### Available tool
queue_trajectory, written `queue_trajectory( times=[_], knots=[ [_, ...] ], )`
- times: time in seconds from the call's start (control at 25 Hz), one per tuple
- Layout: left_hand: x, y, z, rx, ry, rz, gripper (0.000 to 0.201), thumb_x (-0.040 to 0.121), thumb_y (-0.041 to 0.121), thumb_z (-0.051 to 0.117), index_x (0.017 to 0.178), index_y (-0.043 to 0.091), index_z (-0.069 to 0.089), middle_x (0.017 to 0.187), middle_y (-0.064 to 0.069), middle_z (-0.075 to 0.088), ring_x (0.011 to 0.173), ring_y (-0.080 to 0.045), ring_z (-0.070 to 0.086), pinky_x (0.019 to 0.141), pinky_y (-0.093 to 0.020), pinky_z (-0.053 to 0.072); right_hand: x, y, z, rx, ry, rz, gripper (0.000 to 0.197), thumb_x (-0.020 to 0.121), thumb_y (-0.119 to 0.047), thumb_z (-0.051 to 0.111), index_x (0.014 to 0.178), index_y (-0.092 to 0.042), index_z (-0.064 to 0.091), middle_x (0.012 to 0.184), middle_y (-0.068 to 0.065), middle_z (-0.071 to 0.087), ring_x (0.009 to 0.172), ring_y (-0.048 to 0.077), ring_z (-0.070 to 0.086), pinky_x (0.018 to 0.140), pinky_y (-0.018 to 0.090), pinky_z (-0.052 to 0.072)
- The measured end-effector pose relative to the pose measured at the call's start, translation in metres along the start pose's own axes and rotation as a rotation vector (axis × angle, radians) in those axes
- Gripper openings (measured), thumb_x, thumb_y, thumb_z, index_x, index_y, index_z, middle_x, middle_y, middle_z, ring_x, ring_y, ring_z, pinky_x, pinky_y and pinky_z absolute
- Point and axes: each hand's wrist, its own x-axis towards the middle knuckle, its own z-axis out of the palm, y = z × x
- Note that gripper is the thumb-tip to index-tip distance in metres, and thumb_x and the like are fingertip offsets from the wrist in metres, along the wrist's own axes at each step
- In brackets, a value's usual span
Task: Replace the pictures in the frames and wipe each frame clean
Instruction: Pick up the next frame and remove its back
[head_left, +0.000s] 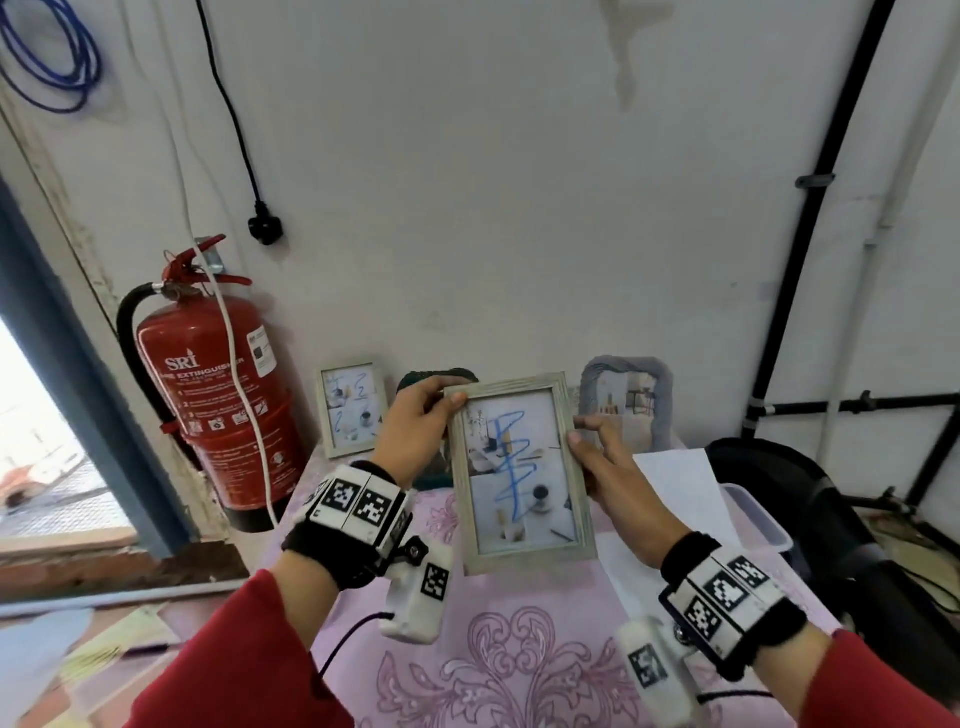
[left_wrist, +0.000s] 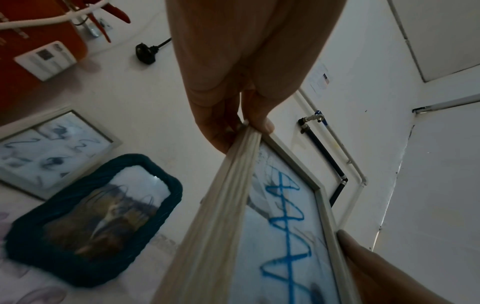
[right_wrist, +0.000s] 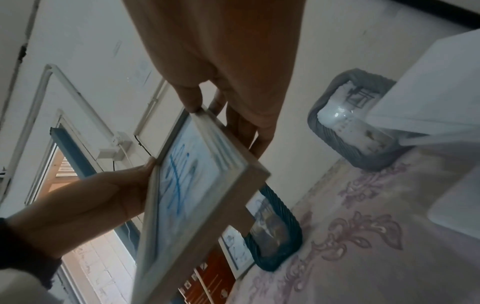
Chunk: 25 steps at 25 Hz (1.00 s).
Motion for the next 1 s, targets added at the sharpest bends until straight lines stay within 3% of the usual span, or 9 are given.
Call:
queue_trajectory(
  times=[0.08,0.2,0.4,0.52,0.6,0.64,0.76,0.88,1.0],
  knots=[
    [-0.010,-0.012,0.001,-0.032,-0.015,-0.040,0.026,0.097,0.008,0.044,0.116,0.002,0.060,0.102,-0.013,0.064,0.088,-0.017,0.059,0.072,-0.022,0.050,-0.010,0.011,0.002,-0.008,0.004,0.008,0.012,0.096,-0.031,0.045,0.107,-0.030,0.051,0.087,-0.011,0.069,0.082,0.007,0.067,0.074,0.023,0.055],
    [-0.022,-0.029,0.003,-0.062,-0.045,-0.067,0.027,0.097,0.008,0.043,0.117,0.000,0.059,0.100,-0.013,0.064,0.081,-0.014,0.060,0.063,-0.013,0.052,-0.022,0.026,0.003,-0.005,0.012,0.021,0.017,0.097,-0.028,0.045,0.112,-0.024,0.050,0.081,-0.019,0.070,0.079,0.001,0.067,0.067,0.018,0.055],
    [-0.036,-0.055,0.009,-0.098,-0.064,-0.128,0.024,0.097,0.008,0.044,0.113,0.002,0.061,0.096,-0.011,0.065,0.077,-0.013,0.061,0.064,-0.014,0.053,-0.034,0.044,0.004,0.006,0.033,0.075,0.024,0.096,-0.027,0.046,0.117,-0.016,0.048,0.098,-0.002,0.069,0.084,0.010,0.069,0.069,0.024,0.057],
    [-0.041,-0.066,0.010,-0.098,-0.050,-0.145,0.024,0.096,0.008,0.046,0.115,0.003,0.060,0.094,-0.006,0.066,0.080,-0.012,0.061,0.064,-0.013,0.053,-0.036,0.052,0.006,0.017,0.046,0.082,0.024,0.096,-0.024,0.046,0.117,-0.013,0.047,0.098,0.004,0.071,0.084,0.016,0.069,0.072,0.030,0.058],
    [-0.043,-0.072,0.011,-0.079,-0.026,-0.158,0.026,0.094,0.008,0.051,0.118,0.003,0.059,0.101,-0.009,0.066,0.088,-0.018,0.062,0.071,-0.018,0.054,-0.035,0.056,0.006,0.017,0.049,0.092,0.024,0.096,-0.023,0.047,0.118,-0.012,0.047,0.097,0.007,0.072,0.084,0.019,0.069,0.074,0.034,0.058],
    [-0.045,-0.076,0.011,-0.025,0.000,-0.152,0.028,0.091,0.008,0.056,0.119,0.006,0.058,0.107,-0.011,0.064,0.097,-0.022,0.061,0.080,-0.025,0.054,-0.034,0.058,0.006,0.019,0.053,0.098,0.024,0.096,-0.022,0.047,0.117,-0.011,0.047,0.094,0.006,0.072,0.081,0.019,0.069,0.071,0.033,0.058],
    [-0.054,-0.086,0.018,0.284,0.092,-0.057,0.045,0.084,0.014,0.067,0.126,0.016,0.053,0.123,-0.011,0.049,0.119,-0.024,0.045,0.104,-0.035,0.037,-0.028,0.061,0.008,0.021,0.088,0.106,0.024,0.096,-0.022,0.048,0.117,-0.010,0.048,0.092,0.008,0.071,0.074,0.015,0.067,0.064,0.029,0.057],
    [-0.067,-0.086,0.032,0.445,0.155,0.037,0.057,0.079,0.021,0.071,0.131,0.022,0.048,0.135,-0.008,0.034,0.130,-0.019,0.029,0.107,-0.030,0.022,-0.021,0.060,0.012,0.018,0.111,0.096,0.023,0.095,-0.022,0.051,0.115,-0.011,0.049,0.097,0.016,0.070,0.077,0.021,0.067,0.069,0.035,0.057],
    [-0.075,-0.085,0.046,0.387,0.056,0.108,0.049,0.083,0.022,0.068,0.129,0.022,0.052,0.134,-0.002,0.041,0.128,-0.017,0.035,0.109,-0.031,0.028,-0.016,0.058,0.015,0.065,0.112,0.095,0.022,0.094,-0.022,0.052,0.114,-0.014,0.050,0.096,0.017,0.069,0.074,0.022,0.067,0.066,0.033,0.057]
  ],
)
